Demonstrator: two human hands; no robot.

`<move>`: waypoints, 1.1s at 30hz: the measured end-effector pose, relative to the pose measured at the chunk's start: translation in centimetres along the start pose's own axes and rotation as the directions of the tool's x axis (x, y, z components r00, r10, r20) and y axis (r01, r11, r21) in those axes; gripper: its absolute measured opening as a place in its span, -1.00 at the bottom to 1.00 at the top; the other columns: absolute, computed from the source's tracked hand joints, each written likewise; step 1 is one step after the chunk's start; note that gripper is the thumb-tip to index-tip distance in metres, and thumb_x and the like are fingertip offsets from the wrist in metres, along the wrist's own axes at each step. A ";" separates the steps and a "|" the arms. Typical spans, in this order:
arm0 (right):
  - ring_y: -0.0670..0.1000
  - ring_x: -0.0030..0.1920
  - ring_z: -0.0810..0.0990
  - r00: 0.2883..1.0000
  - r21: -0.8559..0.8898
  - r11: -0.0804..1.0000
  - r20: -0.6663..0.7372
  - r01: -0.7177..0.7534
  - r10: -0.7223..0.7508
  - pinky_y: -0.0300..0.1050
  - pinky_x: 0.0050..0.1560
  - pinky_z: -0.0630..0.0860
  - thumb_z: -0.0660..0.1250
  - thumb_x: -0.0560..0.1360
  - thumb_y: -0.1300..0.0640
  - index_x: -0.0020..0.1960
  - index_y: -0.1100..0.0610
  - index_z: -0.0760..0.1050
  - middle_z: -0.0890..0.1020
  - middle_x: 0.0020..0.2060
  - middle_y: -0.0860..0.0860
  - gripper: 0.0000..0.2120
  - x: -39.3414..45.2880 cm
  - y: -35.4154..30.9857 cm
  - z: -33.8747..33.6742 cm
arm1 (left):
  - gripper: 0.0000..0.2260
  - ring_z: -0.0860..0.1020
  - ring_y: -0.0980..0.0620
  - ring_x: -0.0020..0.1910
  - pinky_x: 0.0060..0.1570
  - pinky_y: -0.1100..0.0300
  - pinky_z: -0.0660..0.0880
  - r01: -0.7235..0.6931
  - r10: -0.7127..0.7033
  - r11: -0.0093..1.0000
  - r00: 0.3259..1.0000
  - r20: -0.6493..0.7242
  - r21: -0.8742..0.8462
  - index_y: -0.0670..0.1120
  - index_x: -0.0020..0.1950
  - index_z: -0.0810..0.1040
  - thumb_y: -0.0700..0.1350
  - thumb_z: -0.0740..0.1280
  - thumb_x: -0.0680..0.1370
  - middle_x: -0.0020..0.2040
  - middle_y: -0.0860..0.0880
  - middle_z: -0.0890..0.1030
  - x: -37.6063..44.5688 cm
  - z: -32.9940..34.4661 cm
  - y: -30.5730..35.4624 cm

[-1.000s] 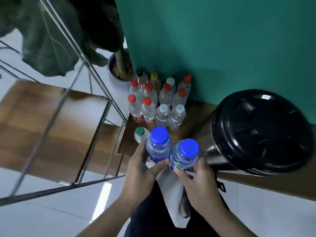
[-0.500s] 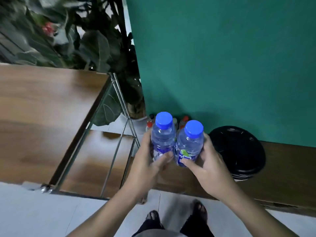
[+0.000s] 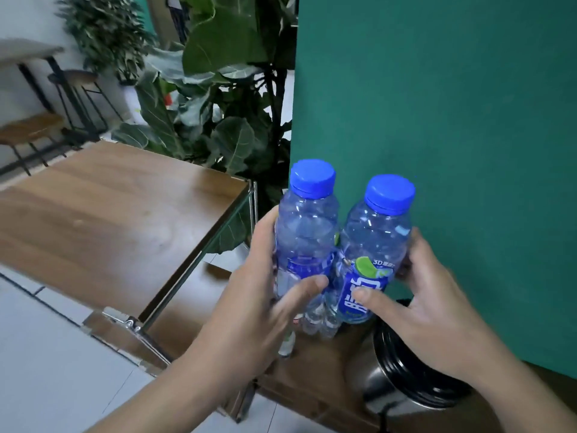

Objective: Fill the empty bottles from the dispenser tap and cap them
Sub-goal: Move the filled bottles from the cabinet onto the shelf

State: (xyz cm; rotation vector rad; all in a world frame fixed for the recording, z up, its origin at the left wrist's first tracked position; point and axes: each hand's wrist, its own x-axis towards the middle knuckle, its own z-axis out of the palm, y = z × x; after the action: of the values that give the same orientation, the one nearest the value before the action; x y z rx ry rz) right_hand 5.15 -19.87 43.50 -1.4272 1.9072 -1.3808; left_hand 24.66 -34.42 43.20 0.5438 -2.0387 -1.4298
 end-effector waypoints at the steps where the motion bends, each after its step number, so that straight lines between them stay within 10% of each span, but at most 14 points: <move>1: -0.12 0.37 0.68 0.999 0.016 0.999 0.002 0.041 -0.041 -0.16 0.37 0.60 0.56 0.47 -0.05 0.54 -0.13 0.38 0.67 0.35 -0.28 -0.31 0.7 -0.9 -0.4 | -0.28 0.62 0.15 0.44 0.42 0.14 0.56 -0.030 0.030 0.999 0.999 -0.019 0.017 0.14 0.73 0.19 -0.18 0.48 0.68 0.45 0.24 0.63 0.0 -0.5 1.3; 13: -0.07 0.18 0.75 0.957 0.086 0.954 0.025 0.287 -0.290 -0.07 0.29 0.66 0.58 0.49 0.01 0.31 -0.11 0.47 0.74 0.14 -0.18 -0.53 10.2 -10.8 7.7 | -0.40 0.69 -0.03 0.36 0.33 -0.07 0.67 -0.150 0.155 0.986 0.985 -0.069 0.076 -0.03 0.67 0.31 -0.20 0.47 0.67 0.40 -0.01 0.69 2.0 -16.4 5.4; 20: 0.05 0.19 0.76 0.971 -0.008 0.971 -0.004 0.239 -0.239 0.28 0.29 0.67 0.64 0.53 0.10 0.37 -0.01 0.45 0.76 0.18 -0.09 -0.48 16.5 -13.6 18.6 | -0.39 0.69 -0.13 0.35 0.32 -0.24 0.66 -0.184 0.186 0.980 0.982 -0.025 0.070 -0.01 0.67 0.34 -0.21 0.51 0.67 0.41 -0.06 0.69 4.5 -29.3 -0.2; 33: 0.06 0.28 0.73 0.991 -0.154 0.987 -0.121 0.037 -0.056 0.32 0.35 0.63 0.60 0.44 -0.22 0.39 -0.10 0.34 0.71 0.29 -0.12 -0.33 25.2 -17.9 35.8 | -0.43 0.70 -0.18 0.30 0.31 -0.21 0.67 -0.154 0.160 0.987 0.974 0.159 -0.047 0.03 0.58 0.42 -0.23 0.55 0.64 0.29 -0.03 0.75 10.2 -47.9 -9.1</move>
State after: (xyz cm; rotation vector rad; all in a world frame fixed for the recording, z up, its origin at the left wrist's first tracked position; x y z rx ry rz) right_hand 31.18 -58.98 49.21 -1.4956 2.1110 -1.4026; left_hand 48.96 -77.57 49.09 0.2515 -2.1259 -1.4515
